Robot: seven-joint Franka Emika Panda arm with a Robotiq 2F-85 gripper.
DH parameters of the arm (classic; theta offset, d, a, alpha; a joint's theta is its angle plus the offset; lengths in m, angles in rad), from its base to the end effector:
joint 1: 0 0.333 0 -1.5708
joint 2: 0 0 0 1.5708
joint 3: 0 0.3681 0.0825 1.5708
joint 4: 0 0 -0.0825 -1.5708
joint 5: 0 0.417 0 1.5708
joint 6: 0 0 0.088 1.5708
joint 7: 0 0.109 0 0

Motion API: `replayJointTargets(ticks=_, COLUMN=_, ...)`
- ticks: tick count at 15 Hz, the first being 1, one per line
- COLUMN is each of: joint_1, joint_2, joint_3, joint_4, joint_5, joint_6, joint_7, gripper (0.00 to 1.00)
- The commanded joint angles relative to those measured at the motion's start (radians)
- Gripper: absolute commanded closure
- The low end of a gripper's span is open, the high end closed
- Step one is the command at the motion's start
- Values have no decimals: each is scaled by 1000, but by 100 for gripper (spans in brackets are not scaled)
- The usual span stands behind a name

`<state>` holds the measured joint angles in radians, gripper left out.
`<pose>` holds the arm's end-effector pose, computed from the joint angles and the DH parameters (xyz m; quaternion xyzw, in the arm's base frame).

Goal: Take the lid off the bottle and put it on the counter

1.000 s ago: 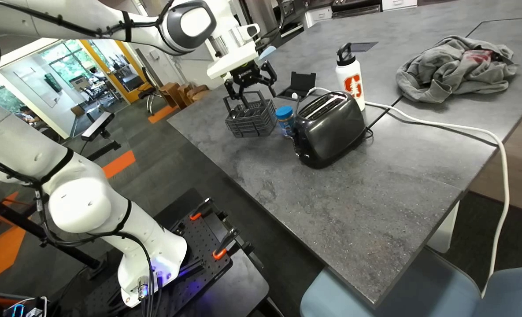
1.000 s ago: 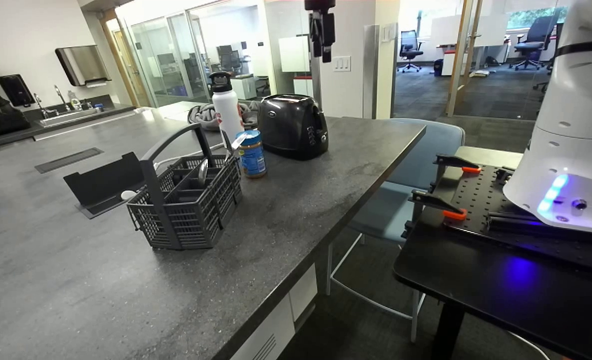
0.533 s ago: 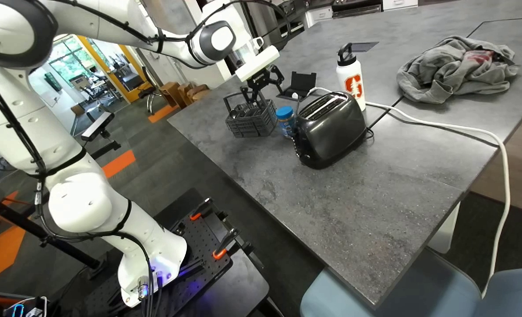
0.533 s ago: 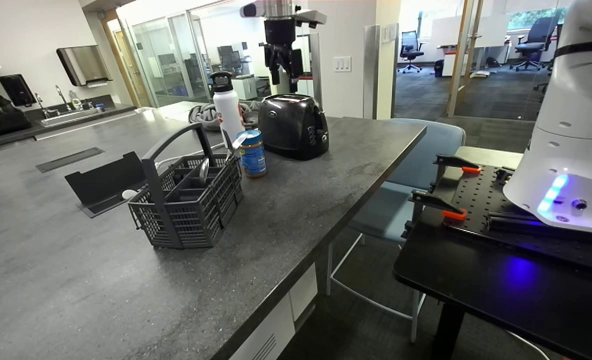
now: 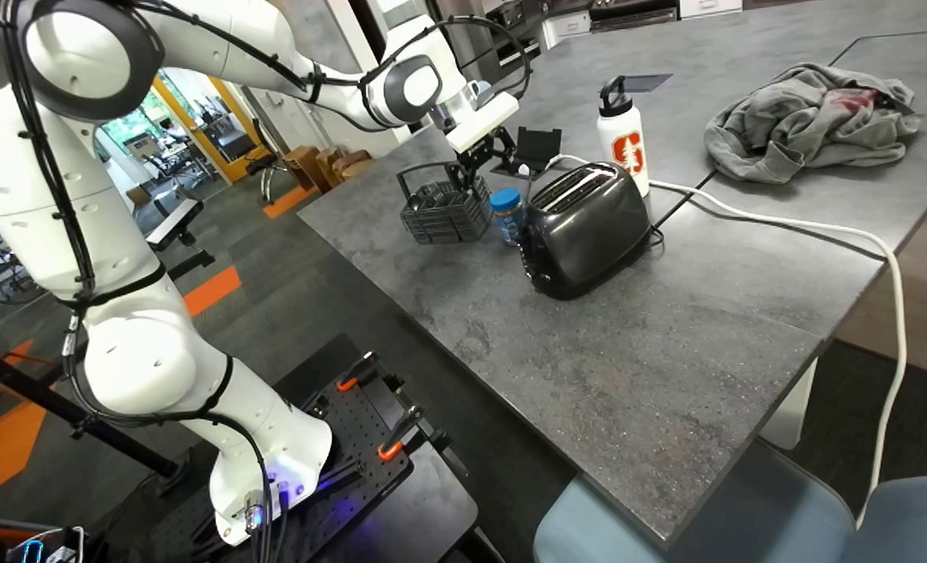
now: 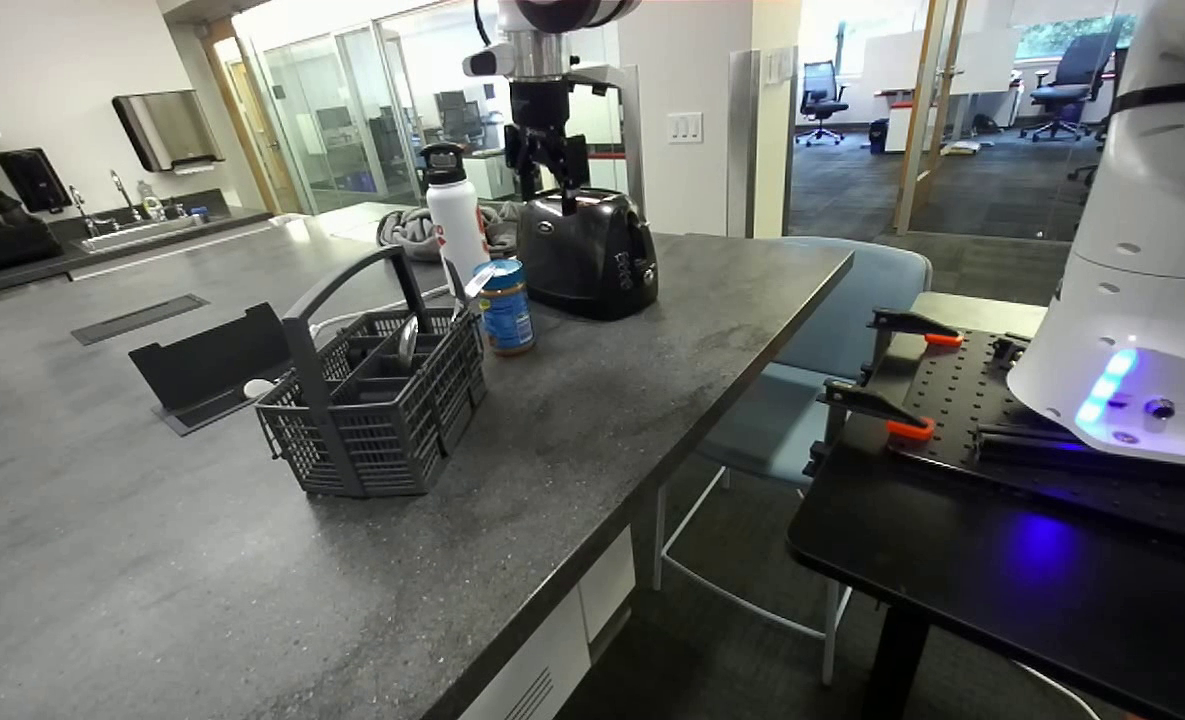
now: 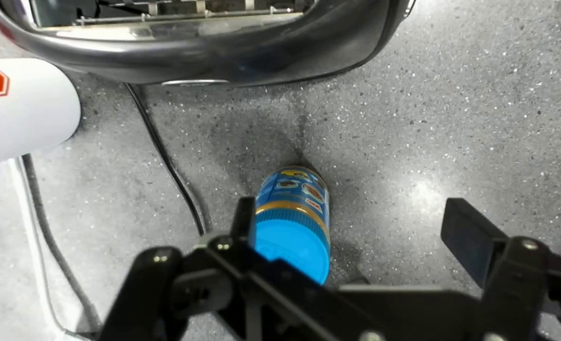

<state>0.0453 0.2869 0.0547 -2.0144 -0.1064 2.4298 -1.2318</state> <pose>0.6472 0.0627 0.3494 0.7614 0.6444 0.0386 0.0596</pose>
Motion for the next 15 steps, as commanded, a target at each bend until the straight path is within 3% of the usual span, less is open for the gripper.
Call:
replayJointTargets(ticks=1, joint_1=-18, joint_2=-1, joint_3=19, joint_4=2, joint_5=-8, joint_6=-2, joint_7=6, gripper=0)
replayJointTargets(ticks=15, joint_1=-15, joint_2=200, joint_3=53, joint_4=214, joint_5=-44, joint_6=-44, joint_7=-22, gripper=0)
